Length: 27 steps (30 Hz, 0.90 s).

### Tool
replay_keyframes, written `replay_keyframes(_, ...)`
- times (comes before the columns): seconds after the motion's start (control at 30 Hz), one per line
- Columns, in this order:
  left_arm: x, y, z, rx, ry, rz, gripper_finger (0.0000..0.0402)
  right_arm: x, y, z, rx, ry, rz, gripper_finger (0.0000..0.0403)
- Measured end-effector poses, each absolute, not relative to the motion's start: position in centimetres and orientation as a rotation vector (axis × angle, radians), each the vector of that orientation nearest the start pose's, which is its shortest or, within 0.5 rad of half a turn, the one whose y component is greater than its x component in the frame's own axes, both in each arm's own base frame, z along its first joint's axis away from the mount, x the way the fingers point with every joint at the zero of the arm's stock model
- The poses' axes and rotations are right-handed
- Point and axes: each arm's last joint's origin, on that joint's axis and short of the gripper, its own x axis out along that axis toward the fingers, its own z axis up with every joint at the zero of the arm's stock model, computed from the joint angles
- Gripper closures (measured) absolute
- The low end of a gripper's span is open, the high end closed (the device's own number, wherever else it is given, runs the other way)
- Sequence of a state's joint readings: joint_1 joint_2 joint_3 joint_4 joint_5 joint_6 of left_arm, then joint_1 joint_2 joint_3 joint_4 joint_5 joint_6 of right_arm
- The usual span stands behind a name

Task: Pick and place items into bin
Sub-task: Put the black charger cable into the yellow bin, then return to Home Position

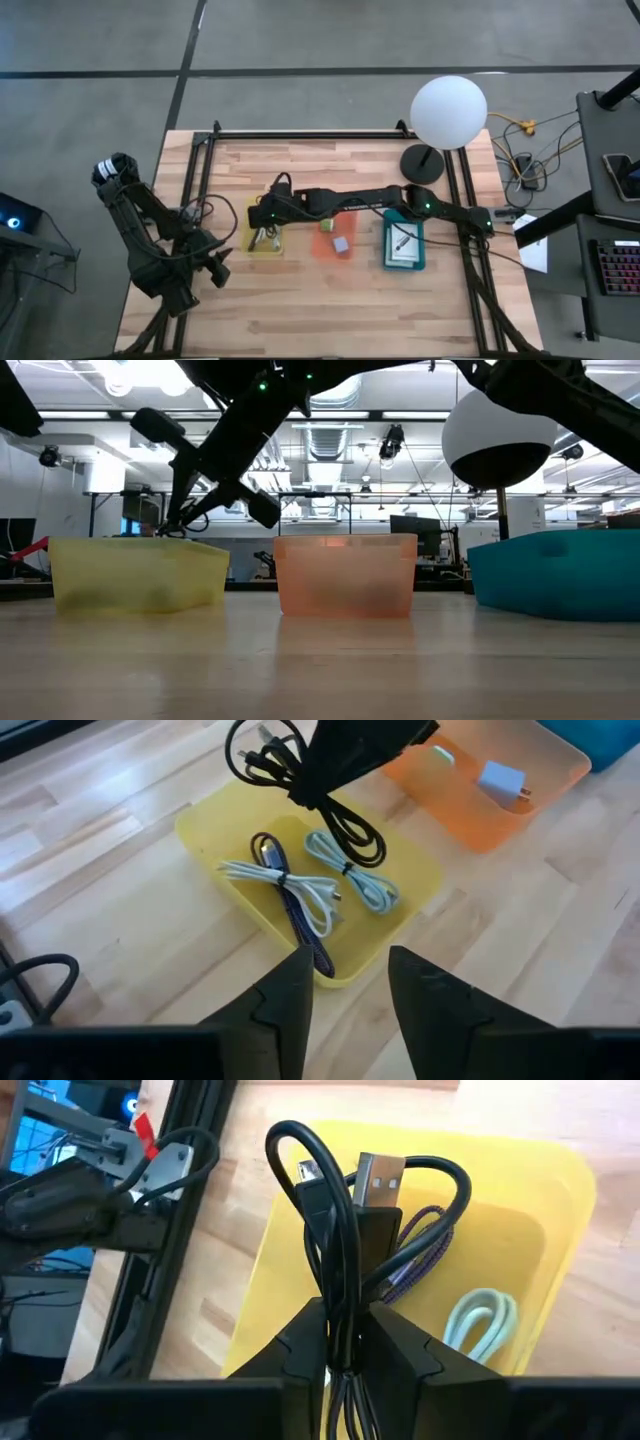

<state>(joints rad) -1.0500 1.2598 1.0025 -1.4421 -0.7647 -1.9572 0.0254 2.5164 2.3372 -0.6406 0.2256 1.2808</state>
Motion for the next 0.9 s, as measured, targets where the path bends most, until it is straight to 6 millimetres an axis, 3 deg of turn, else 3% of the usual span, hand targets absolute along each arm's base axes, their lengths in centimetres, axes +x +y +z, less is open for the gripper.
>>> replay_keyframes(0.17, 10.6, -14.5, 26.3, -0.437, 0.708, 0.7, 0.0282, 55.1, 0.9, 20.3, 1.094, 0.565, -0.675, 0.0327)
replay_keyframes(0.53, 10.7, -14.6, 26.3, -0.446, 0.707, 0.695, 0.0282, 55.2, 1.3, 20.6, 1.082, 0.555, -0.666, 0.0223)
replay_keyframes(0.73, 11.1, -15.3, 26.2, -0.507, 0.681, 0.645, 0.0282, 54.4, 4.5, 22.9, 0.846, 0.604, -0.53, 0.0205)
replay_keyframes(0.9, 12.0, -16.5, 26.5, -0.559, 0.617, 0.535, 0.0283, 52.7, 7.4, 24.8, 0.771, 0.72, -0.415, 0.0212)
